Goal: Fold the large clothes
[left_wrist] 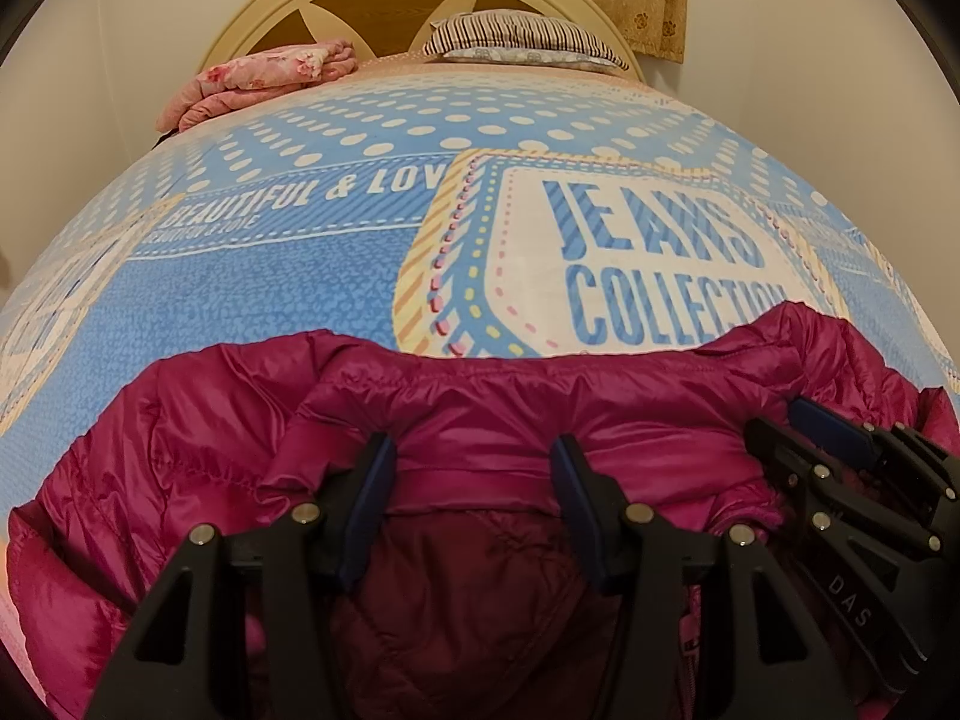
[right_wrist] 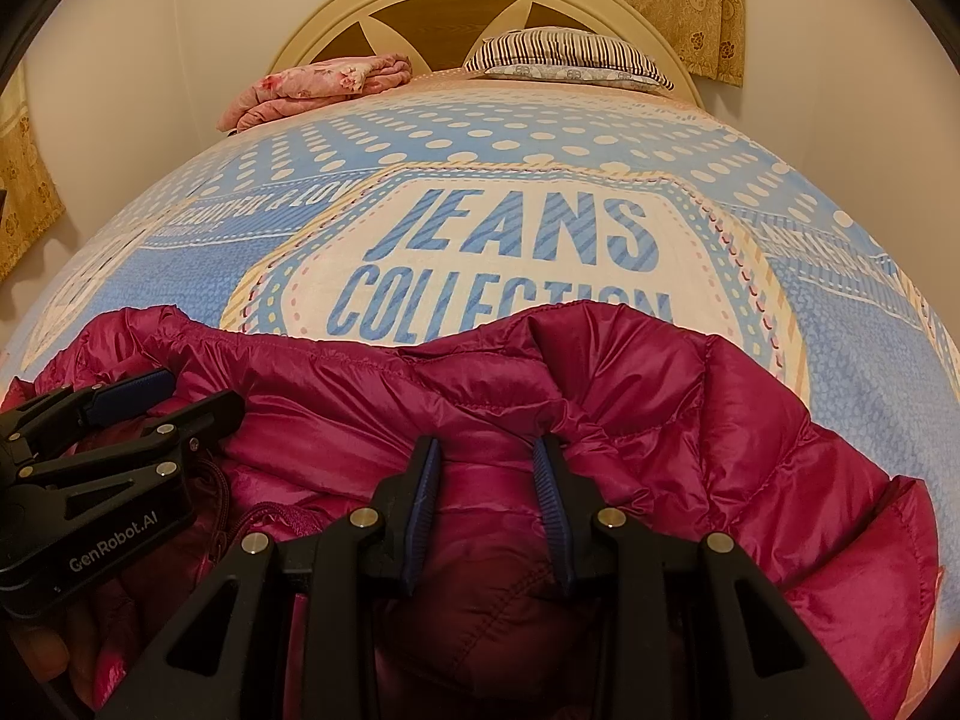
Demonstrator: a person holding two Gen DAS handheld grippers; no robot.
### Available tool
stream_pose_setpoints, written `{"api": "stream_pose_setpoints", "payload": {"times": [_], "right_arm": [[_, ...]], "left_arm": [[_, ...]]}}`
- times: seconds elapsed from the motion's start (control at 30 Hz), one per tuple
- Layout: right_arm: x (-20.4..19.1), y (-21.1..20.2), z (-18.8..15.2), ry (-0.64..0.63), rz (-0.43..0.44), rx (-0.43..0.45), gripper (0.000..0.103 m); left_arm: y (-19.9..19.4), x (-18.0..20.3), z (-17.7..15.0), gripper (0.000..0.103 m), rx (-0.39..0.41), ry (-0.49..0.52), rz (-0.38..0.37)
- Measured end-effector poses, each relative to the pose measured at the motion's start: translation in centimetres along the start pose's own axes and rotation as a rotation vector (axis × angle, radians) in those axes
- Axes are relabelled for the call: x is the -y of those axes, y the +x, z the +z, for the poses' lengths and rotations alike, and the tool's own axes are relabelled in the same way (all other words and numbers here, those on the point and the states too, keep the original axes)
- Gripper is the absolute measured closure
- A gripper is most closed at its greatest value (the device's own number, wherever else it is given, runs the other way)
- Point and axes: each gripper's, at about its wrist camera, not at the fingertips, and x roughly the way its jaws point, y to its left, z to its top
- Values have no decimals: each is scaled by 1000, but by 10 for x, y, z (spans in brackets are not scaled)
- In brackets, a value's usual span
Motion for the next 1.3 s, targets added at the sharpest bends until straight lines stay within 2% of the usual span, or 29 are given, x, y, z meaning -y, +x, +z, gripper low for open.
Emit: {"api": "stream_pose_setpoints", "payload": {"times": [0.23, 0.33, 0.4, 0.47, 0.5, 0.57, 0.63, 0.73, 0.83, 0.9, 1.03, 1.13, 1.2, 1.3], "right_arm": [[-1, 0, 0, -3, -4, -1, 69], [1, -1, 1, -2, -1, -1, 68], [7, -6, 2, 15, 40, 4, 60], [8, -19, 3, -1, 84, 14, 31], [10, -34, 2, -15, 92, 40, 27], [11, -61, -2, -41, 59, 79, 27], [16, -86, -9, -43, 93, 84, 27], [33, -133, -37, -33, 118, 63, 27], [50, -184, -88, -28, 122, 46, 27], [56, -211, -124, -35, 96, 33, 27], [72, -256, -192, -7, 62, 12, 27], [90, -286, -236, 52, 43, 1, 27], [100, -301, -264, 90, 28, -12, 27], [112, -315, -303, 142, 9, -56, 27]], "left_arm": [[0, 0, 0, 45, -2, 6, 4], [-1, 4, 2, 41, -8, 26, 7], [-9, 2, 3, 41, -8, 28, -1], [-29, 0, 3, 36, 18, 39, -29], [-41, -1, 1, 32, 39, 39, -37], [-81, -9, -10, 13, 118, 56, -58], [-122, -21, -32, 7, 181, 86, -75], [-170, -41, -72, 6, 234, 122, -49], [-213, -68, -122, 3, 247, 113, -51], [-236, -85, -160, 1, 237, 85, -63], [-259, -108, -225, 1, 182, 31, -97], [-266, -115, -261, 1, 138, 11, -94], [-268, -117, -285, 1, 101, -16, -135], [-268, -108, -310, 1, 51, -20, -156]]}}
